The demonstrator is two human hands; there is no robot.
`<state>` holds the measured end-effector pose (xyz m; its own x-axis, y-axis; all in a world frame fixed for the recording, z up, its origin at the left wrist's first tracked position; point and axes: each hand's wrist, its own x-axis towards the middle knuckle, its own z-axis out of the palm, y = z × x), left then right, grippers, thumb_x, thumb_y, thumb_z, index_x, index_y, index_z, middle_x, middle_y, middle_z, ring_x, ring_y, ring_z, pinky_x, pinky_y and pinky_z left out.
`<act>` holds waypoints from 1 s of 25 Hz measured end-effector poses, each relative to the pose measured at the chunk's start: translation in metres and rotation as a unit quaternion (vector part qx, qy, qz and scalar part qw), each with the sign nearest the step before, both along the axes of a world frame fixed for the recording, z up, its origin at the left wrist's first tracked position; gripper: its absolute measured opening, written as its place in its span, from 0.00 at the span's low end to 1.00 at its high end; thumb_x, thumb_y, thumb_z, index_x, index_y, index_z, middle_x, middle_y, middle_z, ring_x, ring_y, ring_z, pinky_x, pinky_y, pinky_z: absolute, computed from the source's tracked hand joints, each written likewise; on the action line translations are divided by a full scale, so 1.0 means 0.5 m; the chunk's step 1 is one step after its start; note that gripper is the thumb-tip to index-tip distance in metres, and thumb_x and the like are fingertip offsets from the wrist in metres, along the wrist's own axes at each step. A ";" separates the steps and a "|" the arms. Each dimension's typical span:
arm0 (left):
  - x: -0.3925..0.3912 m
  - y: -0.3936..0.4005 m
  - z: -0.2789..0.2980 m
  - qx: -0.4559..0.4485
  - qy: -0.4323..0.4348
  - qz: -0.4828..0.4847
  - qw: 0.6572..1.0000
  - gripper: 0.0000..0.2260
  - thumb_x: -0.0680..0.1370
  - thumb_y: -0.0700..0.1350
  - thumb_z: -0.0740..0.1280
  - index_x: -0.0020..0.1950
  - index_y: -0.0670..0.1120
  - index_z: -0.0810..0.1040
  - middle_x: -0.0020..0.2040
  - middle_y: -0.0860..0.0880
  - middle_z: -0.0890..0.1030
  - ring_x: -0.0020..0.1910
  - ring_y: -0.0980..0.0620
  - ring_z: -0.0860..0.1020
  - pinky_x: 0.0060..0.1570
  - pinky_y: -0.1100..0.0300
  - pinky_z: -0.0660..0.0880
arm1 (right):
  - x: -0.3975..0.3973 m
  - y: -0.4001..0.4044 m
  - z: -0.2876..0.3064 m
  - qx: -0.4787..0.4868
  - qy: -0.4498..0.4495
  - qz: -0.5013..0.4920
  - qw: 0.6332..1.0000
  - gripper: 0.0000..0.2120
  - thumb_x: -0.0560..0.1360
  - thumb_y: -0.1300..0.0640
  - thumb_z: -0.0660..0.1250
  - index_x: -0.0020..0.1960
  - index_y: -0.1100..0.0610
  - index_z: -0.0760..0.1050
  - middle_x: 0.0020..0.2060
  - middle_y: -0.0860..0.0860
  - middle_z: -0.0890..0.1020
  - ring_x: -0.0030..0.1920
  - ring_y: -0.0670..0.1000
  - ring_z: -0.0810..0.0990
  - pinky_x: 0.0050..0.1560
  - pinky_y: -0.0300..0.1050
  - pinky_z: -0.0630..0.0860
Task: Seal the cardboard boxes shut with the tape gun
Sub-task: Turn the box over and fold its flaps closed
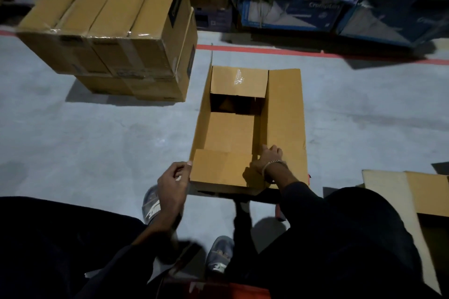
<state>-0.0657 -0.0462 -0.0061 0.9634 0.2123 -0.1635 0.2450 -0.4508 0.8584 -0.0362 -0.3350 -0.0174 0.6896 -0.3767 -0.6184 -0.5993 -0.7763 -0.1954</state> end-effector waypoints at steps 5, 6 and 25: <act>-0.002 -0.036 -0.067 0.116 0.103 -0.175 0.972 0.13 0.77 0.57 0.73 0.56 0.53 0.87 0.52 0.55 0.87 0.53 0.54 0.83 0.55 0.59 0.77 | -0.042 -0.054 0.012 -0.023 -0.002 -0.143 0.990 0.32 0.74 0.45 0.72 0.74 0.51 0.65 0.74 0.58 0.62 0.74 0.62 0.60 0.69 0.65 0.66; -0.008 -0.040 -0.083 0.132 0.107 -0.209 0.963 0.14 0.76 0.53 0.74 0.60 0.51 0.87 0.57 0.53 0.87 0.57 0.52 0.83 0.59 0.58 0.77 | -0.050 -0.067 0.010 -0.035 0.005 -0.179 0.983 0.33 0.73 0.45 0.72 0.74 0.51 0.64 0.75 0.58 0.61 0.75 0.62 0.60 0.70 0.65 0.66; 0.046 -0.030 -0.169 0.186 0.068 -0.060 0.978 0.32 0.67 0.62 0.81 0.68 0.55 0.77 0.64 0.49 0.76 0.64 0.44 0.73 0.59 0.45 0.76 | -0.078 0.012 -0.159 0.087 -0.056 -0.242 0.965 0.59 0.54 0.24 0.78 0.73 0.52 0.61 0.62 0.59 0.72 0.63 0.60 0.75 0.63 0.59 0.74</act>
